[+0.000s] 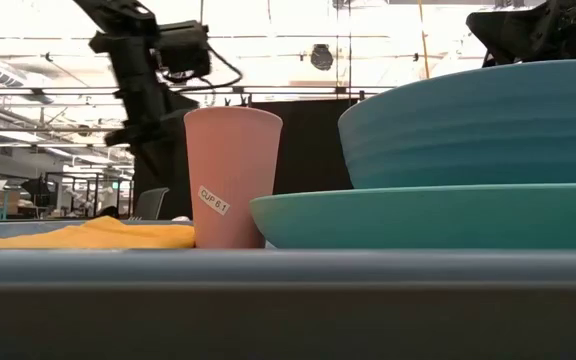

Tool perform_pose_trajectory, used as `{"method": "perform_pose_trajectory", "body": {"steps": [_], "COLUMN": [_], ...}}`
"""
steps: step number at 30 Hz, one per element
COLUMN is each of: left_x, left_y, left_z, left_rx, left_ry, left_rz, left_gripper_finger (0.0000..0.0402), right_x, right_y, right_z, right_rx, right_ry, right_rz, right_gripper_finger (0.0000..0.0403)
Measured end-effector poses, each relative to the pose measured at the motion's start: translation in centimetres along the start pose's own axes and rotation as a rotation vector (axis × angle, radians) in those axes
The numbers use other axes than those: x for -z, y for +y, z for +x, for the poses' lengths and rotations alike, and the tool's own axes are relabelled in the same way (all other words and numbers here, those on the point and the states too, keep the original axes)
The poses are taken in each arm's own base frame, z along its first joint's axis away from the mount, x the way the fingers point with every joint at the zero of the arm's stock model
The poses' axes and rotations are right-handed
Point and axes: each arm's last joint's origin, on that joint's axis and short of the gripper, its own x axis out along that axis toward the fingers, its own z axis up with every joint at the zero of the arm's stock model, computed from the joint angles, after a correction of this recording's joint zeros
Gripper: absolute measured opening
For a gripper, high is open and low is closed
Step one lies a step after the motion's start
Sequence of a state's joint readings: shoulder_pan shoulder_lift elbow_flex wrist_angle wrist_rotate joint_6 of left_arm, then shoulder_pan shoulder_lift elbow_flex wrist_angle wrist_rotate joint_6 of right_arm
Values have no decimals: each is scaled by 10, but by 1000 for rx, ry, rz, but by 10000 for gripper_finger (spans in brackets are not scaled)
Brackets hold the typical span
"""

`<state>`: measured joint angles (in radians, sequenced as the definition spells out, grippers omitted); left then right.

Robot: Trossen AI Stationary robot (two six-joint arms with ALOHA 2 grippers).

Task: Set up tray
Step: Put the orange spoon on top of the yellow table napkin on the blue serving tray

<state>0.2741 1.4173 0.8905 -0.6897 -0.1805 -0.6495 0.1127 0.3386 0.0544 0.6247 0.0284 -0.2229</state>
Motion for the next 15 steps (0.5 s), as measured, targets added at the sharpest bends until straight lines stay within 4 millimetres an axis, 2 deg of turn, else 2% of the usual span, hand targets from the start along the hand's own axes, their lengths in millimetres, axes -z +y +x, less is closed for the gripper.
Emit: {"method": "perform_pose_trajectory", "body": {"steps": [6, 11, 15], "left_x": [-23, -24, -23], "left_y": [-12, -8, -3], "left_z": [11, 33, 45], "left_rx": [-36, -101, -146], "left_ry": [28, 97, 141], "left_rz": [-41, -100, -127], "left_gripper_finger": [139, 206, 235], "right_x": [1, 3, 3], "right_y": [0, 1, 1], "right_z": [0, 0, 0], "right_rx": [-2, -7, -7], "right_ry": [9, 32, 31], "right_rz": [-2, -3, -1], "right_gripper_finger": [0, 0, 0]}}
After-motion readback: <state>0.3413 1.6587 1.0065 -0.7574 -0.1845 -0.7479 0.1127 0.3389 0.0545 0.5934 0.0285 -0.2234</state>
